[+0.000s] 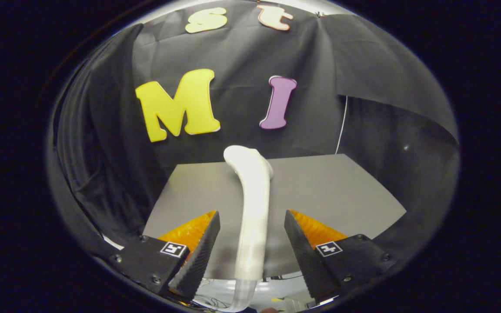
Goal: Iron the clothes twice with a garment steamer, once on the left side and once on the right side.
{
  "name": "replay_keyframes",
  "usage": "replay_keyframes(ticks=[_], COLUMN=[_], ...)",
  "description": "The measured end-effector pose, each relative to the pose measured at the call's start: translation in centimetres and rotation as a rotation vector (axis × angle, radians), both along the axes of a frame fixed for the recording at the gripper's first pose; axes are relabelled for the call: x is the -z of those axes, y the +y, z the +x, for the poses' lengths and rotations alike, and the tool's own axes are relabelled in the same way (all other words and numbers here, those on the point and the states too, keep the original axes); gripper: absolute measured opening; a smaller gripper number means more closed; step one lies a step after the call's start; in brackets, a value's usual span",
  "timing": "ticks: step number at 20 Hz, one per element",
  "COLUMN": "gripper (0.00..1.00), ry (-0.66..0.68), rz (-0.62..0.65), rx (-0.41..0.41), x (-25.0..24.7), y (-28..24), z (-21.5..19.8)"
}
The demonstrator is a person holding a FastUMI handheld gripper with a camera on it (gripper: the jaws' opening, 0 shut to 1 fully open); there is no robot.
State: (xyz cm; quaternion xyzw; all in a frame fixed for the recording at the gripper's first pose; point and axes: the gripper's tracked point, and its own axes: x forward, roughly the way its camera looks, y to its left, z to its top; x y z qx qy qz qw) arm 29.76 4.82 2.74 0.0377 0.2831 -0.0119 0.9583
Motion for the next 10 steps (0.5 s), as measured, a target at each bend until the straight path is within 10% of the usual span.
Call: replay_keyframes(ticks=[10], gripper=[0.57], ry=[0.106], rz=[-0.015], rx=[0.047], x=[4.1], y=[-0.6], z=[1.0])
